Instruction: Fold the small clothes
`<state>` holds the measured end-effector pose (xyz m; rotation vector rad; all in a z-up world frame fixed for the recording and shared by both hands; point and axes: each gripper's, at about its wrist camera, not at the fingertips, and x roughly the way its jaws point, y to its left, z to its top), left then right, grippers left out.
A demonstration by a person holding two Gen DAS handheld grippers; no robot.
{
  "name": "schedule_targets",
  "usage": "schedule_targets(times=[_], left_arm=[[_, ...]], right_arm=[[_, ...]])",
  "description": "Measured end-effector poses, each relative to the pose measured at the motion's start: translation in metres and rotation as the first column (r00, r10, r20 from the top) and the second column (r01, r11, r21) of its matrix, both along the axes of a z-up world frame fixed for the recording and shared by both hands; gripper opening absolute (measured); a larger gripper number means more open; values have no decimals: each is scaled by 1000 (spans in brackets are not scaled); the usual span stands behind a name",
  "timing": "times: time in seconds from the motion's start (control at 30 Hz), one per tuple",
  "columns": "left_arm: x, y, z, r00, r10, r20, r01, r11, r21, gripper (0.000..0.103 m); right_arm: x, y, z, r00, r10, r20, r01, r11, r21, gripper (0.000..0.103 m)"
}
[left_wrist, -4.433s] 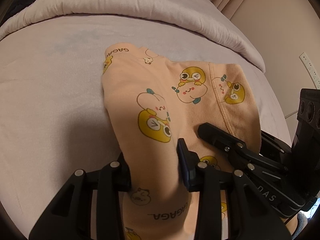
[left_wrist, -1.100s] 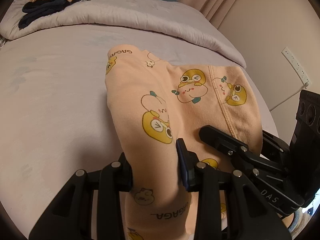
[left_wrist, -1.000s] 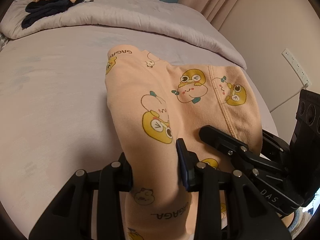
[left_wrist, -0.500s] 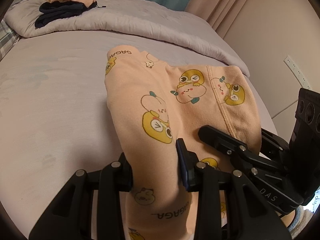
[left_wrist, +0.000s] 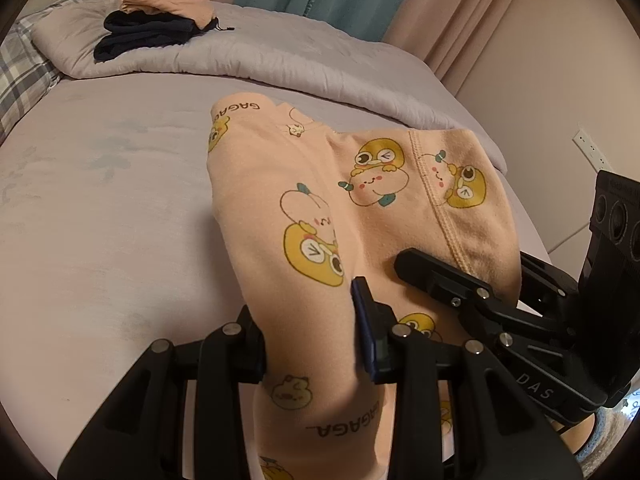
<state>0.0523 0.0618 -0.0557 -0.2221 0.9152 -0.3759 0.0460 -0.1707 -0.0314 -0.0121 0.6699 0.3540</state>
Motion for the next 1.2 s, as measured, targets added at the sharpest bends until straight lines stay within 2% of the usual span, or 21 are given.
schedule_targets(times=[0.6,1.2], left_arm=[[3,6,-4,1000,8,10,-8,1000,3,34],[23,9,-15,1000,15,-13,-15,1000,-4,35]], right_arm=[[7,12,-3,1000,4,5,-3,999,-39,27],[18,12,-6,1000,-4,-14,3,1000,-19,27]])
